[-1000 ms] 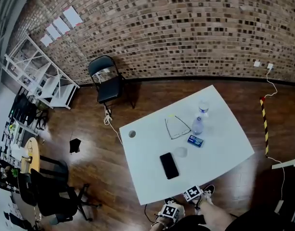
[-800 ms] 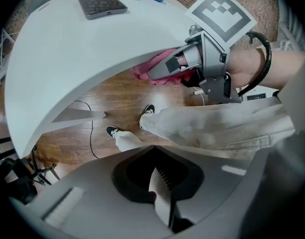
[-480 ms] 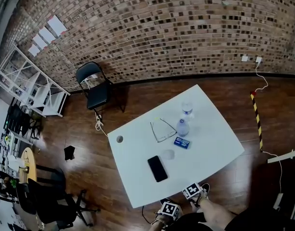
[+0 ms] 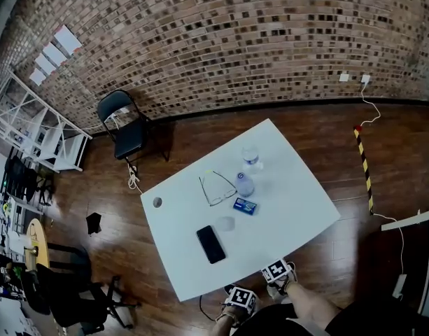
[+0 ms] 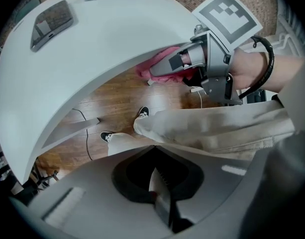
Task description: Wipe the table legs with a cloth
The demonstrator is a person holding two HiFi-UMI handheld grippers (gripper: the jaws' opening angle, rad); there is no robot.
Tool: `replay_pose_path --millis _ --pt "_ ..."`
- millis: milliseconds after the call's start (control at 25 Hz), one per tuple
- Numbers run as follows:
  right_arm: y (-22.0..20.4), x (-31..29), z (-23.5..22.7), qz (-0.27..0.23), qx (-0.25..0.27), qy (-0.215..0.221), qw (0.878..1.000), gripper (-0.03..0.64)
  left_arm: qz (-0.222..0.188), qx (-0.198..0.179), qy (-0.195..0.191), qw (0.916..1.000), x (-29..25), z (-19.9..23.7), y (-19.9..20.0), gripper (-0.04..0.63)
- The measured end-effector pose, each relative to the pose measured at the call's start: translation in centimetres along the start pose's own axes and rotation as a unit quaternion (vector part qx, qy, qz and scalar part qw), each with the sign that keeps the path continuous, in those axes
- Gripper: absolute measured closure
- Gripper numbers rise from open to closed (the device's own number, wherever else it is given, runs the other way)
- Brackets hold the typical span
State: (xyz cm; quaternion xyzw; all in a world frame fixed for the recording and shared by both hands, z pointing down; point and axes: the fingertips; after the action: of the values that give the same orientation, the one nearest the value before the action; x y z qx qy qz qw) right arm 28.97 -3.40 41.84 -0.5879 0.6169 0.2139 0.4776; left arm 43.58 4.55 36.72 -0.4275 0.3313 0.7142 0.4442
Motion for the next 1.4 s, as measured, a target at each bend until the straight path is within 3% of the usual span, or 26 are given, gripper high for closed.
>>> replay_pose_path --millis 280,440,600,800,880,1160,1400 --pt "1.3 2.7 -3.6 -0.054 -0.036 0.01 0.998 0.52 0.002 -0.049 -0.006 0.9988 -1.1 -4.2 4.3 0.597" --pt "0.9 4.1 -6.3 -0.069 -0.077 -0.024 0.994 0.522 -0.024 -0.054 -0.018 0.9981 -1.4 -6.0 7.3 0.597" --pt "1.4 4.7 -7.5 -0.08 -0.097 -0.04 0.991 0.522 -0.006 -0.083 -0.022 0.9963 -1.5 -6.7 8.8 0.597" --pt "1.3 5.5 -9.9 -0.077 -0.084 -0.057 0.992 0.522 0.003 -0.106 -0.031 0.9939 -2.5 -7.7 10.8 0.597" --pt "0.4 6.1 -10.8 -0.052 -0.069 -0.062 0.994 0.522 0.009 -0.118 -0.035 0.9923 -2.9 -8.3 11.8 0.597" --pt "1.8 8.5 -15.6 -0.055 -0.058 -0.084 0.993 0.522 0.039 -0.206 -0.062 0.9758 -3.5 -11.4 16.5 0.597" --pt "2.3 11.1 -20.4 -0.072 -0.129 -0.125 0.981 0.522 0.056 -0.24 -0.105 0.9635 -4.5 -15.0 19.6 0.597"
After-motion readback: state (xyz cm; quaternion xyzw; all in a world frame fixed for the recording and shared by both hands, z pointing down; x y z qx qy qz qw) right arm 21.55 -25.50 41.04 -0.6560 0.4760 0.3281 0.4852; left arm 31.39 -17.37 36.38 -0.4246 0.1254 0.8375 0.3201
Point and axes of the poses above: the fingertips, and each gripper's own axes: x backward along the fingers, z to its left, y out of its top, and after that the axes turned 8 degrees about -z, right-handed
